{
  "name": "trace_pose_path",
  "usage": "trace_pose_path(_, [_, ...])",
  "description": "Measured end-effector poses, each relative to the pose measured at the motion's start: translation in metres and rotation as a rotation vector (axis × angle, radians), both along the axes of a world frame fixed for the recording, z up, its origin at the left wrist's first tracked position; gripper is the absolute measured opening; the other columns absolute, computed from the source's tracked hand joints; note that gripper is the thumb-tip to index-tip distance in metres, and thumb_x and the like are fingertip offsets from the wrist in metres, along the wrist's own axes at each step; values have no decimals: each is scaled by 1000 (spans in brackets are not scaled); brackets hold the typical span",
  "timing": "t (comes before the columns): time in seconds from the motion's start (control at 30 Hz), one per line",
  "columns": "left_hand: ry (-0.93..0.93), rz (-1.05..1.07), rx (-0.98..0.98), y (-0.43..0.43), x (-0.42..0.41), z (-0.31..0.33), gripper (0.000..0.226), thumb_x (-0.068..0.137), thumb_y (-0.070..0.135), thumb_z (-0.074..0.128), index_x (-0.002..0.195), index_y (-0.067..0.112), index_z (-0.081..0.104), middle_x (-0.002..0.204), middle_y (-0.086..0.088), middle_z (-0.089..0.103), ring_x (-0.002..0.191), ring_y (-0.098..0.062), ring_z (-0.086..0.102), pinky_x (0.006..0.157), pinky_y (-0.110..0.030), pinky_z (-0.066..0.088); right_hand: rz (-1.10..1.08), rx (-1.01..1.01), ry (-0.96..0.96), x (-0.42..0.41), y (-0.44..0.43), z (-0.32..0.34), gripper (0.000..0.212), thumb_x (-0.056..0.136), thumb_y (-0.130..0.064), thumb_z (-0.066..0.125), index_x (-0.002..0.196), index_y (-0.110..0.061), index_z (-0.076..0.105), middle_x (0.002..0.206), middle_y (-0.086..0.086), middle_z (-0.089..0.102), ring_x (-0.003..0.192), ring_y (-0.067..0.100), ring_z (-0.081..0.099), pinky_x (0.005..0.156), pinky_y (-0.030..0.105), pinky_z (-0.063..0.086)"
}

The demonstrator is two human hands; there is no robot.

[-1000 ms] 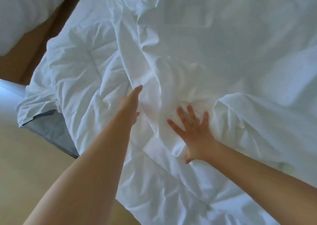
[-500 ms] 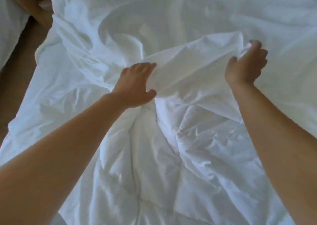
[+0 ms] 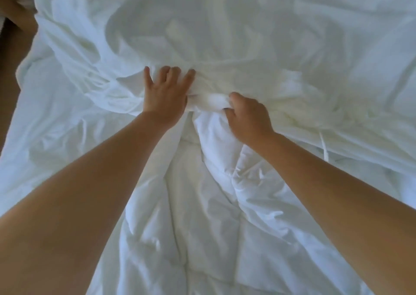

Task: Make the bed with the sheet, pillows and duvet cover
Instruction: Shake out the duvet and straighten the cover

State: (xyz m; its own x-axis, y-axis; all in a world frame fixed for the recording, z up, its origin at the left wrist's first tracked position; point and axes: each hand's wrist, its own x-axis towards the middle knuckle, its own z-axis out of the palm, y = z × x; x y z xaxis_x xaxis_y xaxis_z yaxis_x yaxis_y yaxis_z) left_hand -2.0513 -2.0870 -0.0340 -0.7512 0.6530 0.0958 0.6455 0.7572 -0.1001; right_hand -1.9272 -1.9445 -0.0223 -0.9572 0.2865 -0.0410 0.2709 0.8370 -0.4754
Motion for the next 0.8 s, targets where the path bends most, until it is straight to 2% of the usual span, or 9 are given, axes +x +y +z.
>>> trace_pose_path(0.1, [-112, 1, 101, -23, 27, 5, 73, 81, 23, 62, 147, 21, 30, 142, -14, 38, 134, -33, 30, 109, -60, 10, 133, -346, -219, 34, -39, 10, 40, 96, -41, 40, 61, -22, 40, 62, -6, 49, 72, 28, 52, 65, 31, 32])
trace_pose_path(0.2, [-179, 92, 107, -79, 53, 3, 76, 84, 37, 64, 148, 20, 27, 147, -16, 32, 137, -35, 26, 110, -56, 13, 116, -281, -411, 61, -48, 5, 48, 99, -46, 28, 58, -22, 35, 62, -6, 44, 74, 27, 51, 66, 31, 33])
trace_pose_path(0.27, [-233, 252, 27, -130, 58, -1, 77, 86, 40, 61, 150, 23, 21, 152, -13, 24, 140, -31, 19, 112, -53, 11, 124, -65, -337, 55, -52, 2, 41, 100, -38, 30, 66, -17, 41, 71, 1, 50, 84, 29, 55, 66, 32, 34])
trace_pose_path(0.33, [-284, 415, -48, -186, 55, -5, 78, 87, 39, 59, 150, 25, 16, 154, -9, 18, 142, -28, 13, 113, -52, 10, 173, 94, -214, 44, -75, -1, 23, 97, -29, 38, 93, -10, 51, 97, 8, 55, 94, 29, 52, 71, 34, 37])
trace_pose_path(0.4, [-317, 564, -75, -236, 45, -6, 79, 87, 41, 59, 150, 24, 15, 155, -7, 16, 143, -26, 10, 114, -54, 10, 244, 120, -201, 33, -110, -3, 30, 93, -24, 42, 119, -8, 45, 112, 9, 49, 101, 28, 47, 78, 35, 38])
trace_pose_path(0.53, [-391, 698, -117, -307, 11, -19, 97, 79, 60, 62, 150, 21, 9, 158, -5, 10, 145, -25, 4, 113, -59, 10, 277, 3, -223, 11, -178, -12, 43, 89, -23, 48, 130, -12, 39, 123, 7, 42, 110, 26, 40, 90, 36, 36])
trace_pose_path(0.63, [-451, 676, -153, -339, -32, -42, 122, 62, 78, 61, 150, 24, -4, 158, -3, 5, 146, -24, 0, 111, -61, 4, 163, 131, -39, -17, -211, -22, 51, 77, -14, 64, 125, -4, 49, 128, 16, 46, 115, 36, 44, 93, 42, 35])
trace_pose_path(0.7, [-581, 692, -113, -356, -52, -58, 129, 57, 80, 63, 149, 26, -10, 156, -3, 19, 144, -26, 13, 111, -60, 5, 108, 315, 98, -44, -215, -30, 59, 66, -4, 70, 122, 0, 54, 130, 26, 48, 119, 44, 46, 97, 53, 35])
trace_pose_path(0.8, [-850, 676, 101, -353, -51, -66, 109, 73, 57, 70, 151, 19, 4, 145, -13, 40, 131, -33, 39, 105, -42, 29, 71, 525, -84, -84, -200, -39, 70, 78, -7, 58, 144, -13, 33, 153, 21, 19, 141, 39, 13, 111, 54, 6])
